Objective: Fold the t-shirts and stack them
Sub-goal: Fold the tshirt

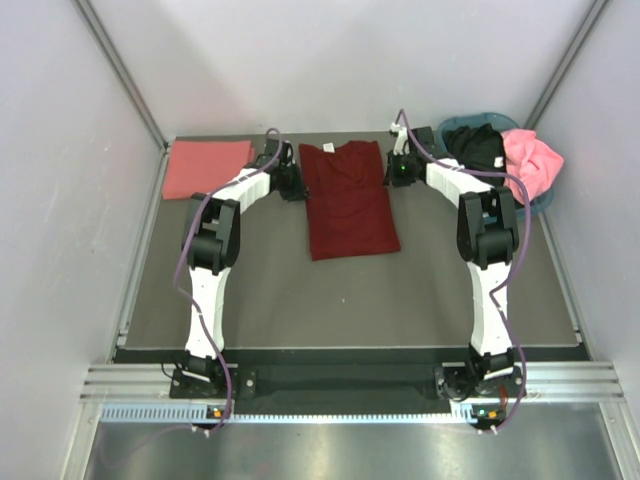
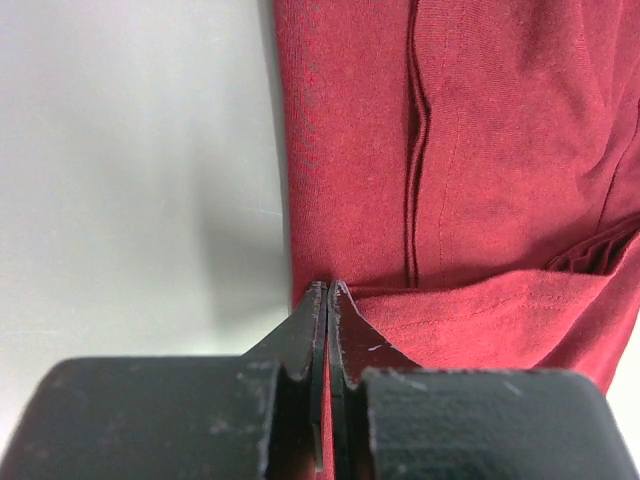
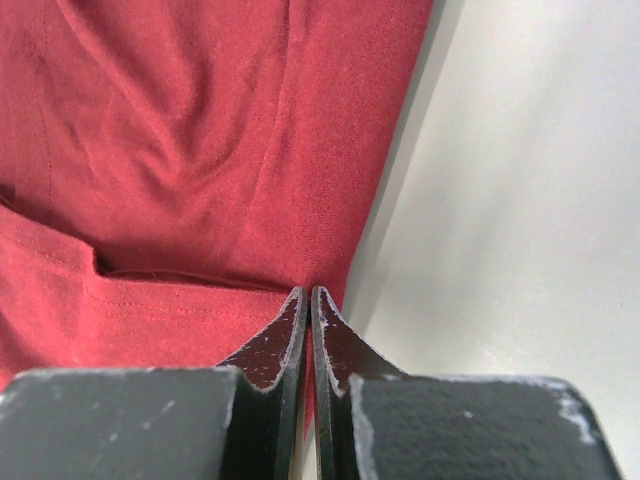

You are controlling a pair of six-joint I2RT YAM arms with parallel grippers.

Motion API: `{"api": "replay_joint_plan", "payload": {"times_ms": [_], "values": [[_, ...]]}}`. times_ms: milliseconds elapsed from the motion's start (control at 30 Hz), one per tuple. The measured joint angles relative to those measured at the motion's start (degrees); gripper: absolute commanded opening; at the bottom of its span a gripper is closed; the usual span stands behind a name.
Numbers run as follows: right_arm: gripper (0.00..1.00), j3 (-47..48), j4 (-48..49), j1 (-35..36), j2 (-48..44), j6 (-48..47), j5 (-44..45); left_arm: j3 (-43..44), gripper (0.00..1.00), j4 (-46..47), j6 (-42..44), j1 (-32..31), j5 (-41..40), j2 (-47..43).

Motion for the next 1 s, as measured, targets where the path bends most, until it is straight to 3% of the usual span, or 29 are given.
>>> {"api": "replay_joint_plan", "payload": {"times_ms": [100,133,233,367,500,533,633,800,1000], "values": [[0.02,0.0,0.3,0.0,0.0,0.4,0.2,0.0,0.00,0.3,-0.6,0.2,0.1,0.0],[0.11,0.0,0.4,0.0,0.0,0.5,0.3,0.0,0.02,0.3,-0.9,0.3,0.2,0.0],[0.39,-0.3,0.5,0.0,-0.2,1.4,0.8,0.0,0.26,0.3,-1.2,0.8,0.4,0.0],[0.49,-1.6,-0.2,0.0,-1.6,1.9,1.9,-0.2,0.37,-1.1,-1.0,1.4,-1.6,-1.2],[0.42,-5.3,-3.0,-0.1,-7.2,2.3,0.8,-3.1,0.39,-3.2,-0.3,2.1,-3.9,-6.7],[0.29,-6.6,-3.6,-0.2,-9.2,2.4,-0.4,-4.3,0.39,-3.8,-0.1,2.3,-4.1,-9.0],[0.10,-11.7,-4.3,-0.3,-15.8,2.9,-5.4,-9.3,0.39,-3.1,-0.2,2.4,-2.2,-16.8],[0.06,-23.3,-3.9,-0.3,-24.6,3.5,-13.1,-22.8,0.38,4.6,-4.0,0.1,7.5,-27.9],[0.06,-32.8,-3.3,-0.4,-21.6,3.5,-20.7,-37.7,0.38,16.5,-11.9,-3.5,19.1,-26.6]]}}
